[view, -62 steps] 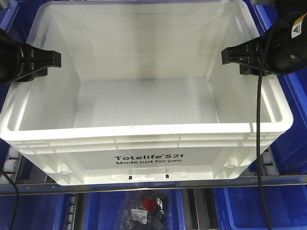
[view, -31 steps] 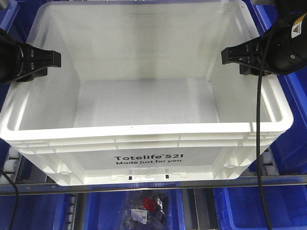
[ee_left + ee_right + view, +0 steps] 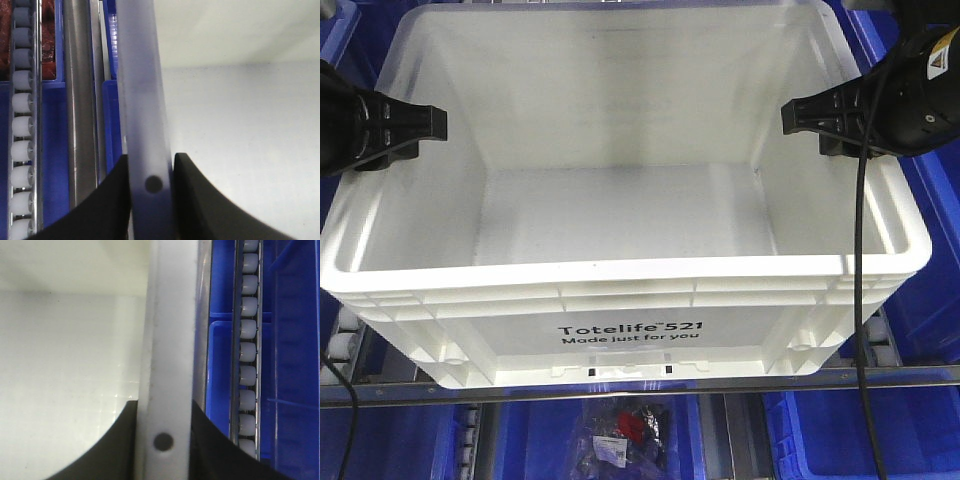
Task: Move bin from left to right shelf
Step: 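Lift the gripped tote off the roller shelf with both grippers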
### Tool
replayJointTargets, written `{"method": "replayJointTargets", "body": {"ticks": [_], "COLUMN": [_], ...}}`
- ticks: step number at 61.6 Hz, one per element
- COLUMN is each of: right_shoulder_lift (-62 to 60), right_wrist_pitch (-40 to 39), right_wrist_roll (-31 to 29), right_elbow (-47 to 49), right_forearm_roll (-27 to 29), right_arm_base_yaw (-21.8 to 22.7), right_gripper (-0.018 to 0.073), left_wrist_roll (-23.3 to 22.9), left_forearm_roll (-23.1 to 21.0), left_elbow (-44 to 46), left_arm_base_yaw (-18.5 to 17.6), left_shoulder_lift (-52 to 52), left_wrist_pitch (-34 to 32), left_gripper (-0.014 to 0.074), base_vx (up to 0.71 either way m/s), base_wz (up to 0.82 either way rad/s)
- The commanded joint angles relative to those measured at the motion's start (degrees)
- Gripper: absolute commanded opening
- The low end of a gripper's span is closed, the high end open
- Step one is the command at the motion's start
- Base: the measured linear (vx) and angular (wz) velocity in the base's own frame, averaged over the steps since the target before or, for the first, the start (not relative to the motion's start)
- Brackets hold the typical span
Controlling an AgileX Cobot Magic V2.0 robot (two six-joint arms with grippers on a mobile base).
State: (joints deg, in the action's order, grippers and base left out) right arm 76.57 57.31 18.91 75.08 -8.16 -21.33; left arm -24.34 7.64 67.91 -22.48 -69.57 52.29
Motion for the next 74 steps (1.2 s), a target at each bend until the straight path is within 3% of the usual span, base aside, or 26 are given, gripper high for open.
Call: {"method": "replayJointTargets", "body": {"ticks": [1, 74], "right_shoulder_lift": [-2.51, -2.51], "right_wrist_pitch": [-6.88, -6.87], "right_wrist_roll": [-0.03, -0.03], "right_elbow": [2.37, 2.37], "right_forearm_roll": [-2.21, -2.21], "right_arm_base_yaw": [0.26, 0.26], "right_gripper": [-0.0008, -0.0008], "left_wrist_roll": [0.54, 0.54], "left_forearm_roll": [2.36, 2.36], "left_elbow": [2.38, 2.38], "left_arm_base_yaw": [0.02, 0.02], "left_shoulder_lift": [2.21, 2.21], "left_wrist_pitch": [-5.60, -5.60], "left_gripper": [0.0144, 0.0144], "base_vx": [0.00, -0.03], "base_wz": [0.00, -0.03]}}
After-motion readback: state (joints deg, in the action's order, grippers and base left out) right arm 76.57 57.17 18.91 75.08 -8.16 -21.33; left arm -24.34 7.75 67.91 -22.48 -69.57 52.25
